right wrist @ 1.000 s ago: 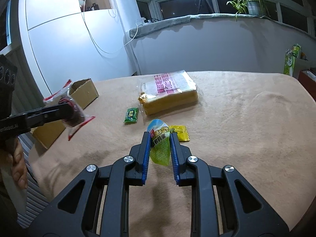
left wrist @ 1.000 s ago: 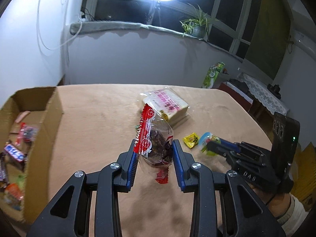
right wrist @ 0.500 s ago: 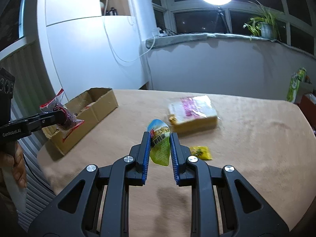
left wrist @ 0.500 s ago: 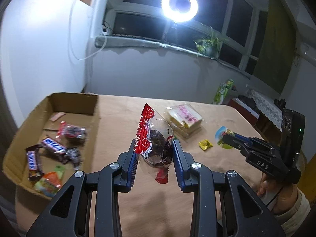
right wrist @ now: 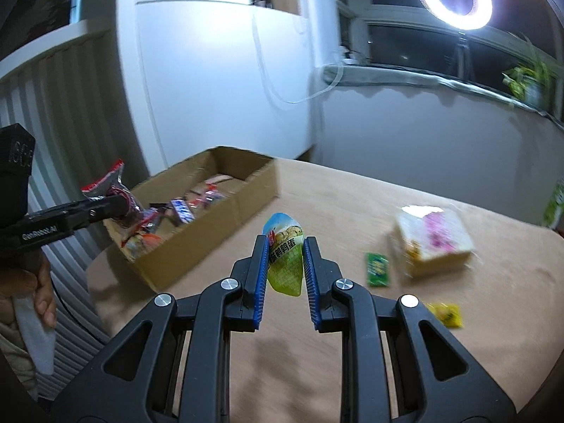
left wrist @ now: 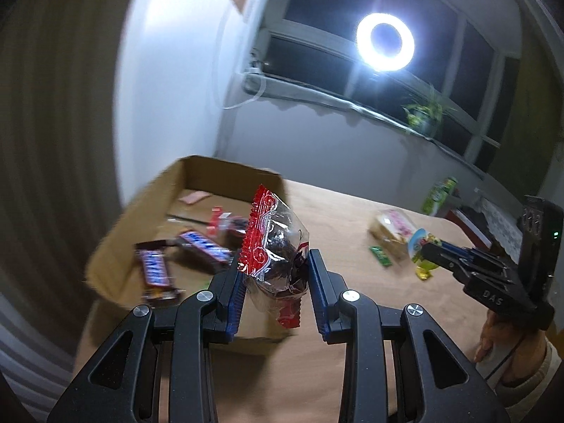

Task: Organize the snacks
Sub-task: 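Carry the candy packet and jelly pouch to the cardboard box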

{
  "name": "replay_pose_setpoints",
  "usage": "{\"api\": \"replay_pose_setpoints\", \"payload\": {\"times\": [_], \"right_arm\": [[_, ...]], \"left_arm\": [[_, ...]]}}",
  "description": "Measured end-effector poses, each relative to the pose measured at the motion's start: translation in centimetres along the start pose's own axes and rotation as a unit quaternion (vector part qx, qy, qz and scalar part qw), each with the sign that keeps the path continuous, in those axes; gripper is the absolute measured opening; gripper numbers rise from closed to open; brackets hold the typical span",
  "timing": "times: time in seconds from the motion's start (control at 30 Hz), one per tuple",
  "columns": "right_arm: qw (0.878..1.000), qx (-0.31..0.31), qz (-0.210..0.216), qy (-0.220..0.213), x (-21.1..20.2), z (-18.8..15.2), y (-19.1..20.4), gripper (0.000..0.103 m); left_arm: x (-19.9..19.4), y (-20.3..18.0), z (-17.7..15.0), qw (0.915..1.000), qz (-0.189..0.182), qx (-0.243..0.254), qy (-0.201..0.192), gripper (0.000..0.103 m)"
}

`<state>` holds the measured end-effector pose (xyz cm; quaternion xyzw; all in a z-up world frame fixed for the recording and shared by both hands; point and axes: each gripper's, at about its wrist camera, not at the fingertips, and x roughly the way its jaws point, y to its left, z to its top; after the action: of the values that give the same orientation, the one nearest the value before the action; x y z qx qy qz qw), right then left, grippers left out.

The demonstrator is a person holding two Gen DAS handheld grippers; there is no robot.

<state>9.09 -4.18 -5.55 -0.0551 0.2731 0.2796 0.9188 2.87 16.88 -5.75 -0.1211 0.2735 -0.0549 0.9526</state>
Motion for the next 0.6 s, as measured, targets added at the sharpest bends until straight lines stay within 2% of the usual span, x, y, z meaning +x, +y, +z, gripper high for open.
{"api": "replay_pose_setpoints", "payload": {"times": [0.17,0.4,0.43,0.47,0.5,0.53,0.57,0.6], "right_arm": [[0.999,-0.030,0.036,0.000,3.0,2.1,4.0,0.020],[0.995,-0.066,0.076,0.006,7.9,5.0,8.8,0.022],[0.995,-0.069,0.075,0.010,8.5,5.1,9.2,0.030],[0.995,-0.070,0.073,0.004,8.6,5.2,9.4,0.049],[0.995,-0.068,0.070,-0.006,8.3,5.0,9.5,0.060],[0.995,-0.067,0.068,-0.015,8.0,4.7,9.5,0.072],[0.996,-0.066,0.064,-0.016,7.8,4.4,9.4,0.074],[0.996,-0.066,0.059,-0.013,7.7,4.2,9.2,0.074]], "left_arm": [[-0.1,2.7,-0.3,0.9996,0.022,-0.019,-0.001,0.031],[1.4,4.6,-0.5,0.9990,0.031,-0.031,0.012,0.033],[1.7,4.7,-0.6,0.9988,0.037,-0.029,0.015,0.034],[1.9,4.7,-0.6,0.9986,0.043,-0.028,0.016,0.039],[2.0,4.7,-0.7,0.9983,0.049,-0.029,0.016,0.046],[1.8,4.8,-0.8,0.9980,0.053,-0.031,0.014,0.063],[1.5,5.0,-0.9,0.9978,0.057,-0.034,0.006,0.072],[1.1,5.1,-1.0,0.9976,0.059,-0.035,-0.002,0.072]]}}
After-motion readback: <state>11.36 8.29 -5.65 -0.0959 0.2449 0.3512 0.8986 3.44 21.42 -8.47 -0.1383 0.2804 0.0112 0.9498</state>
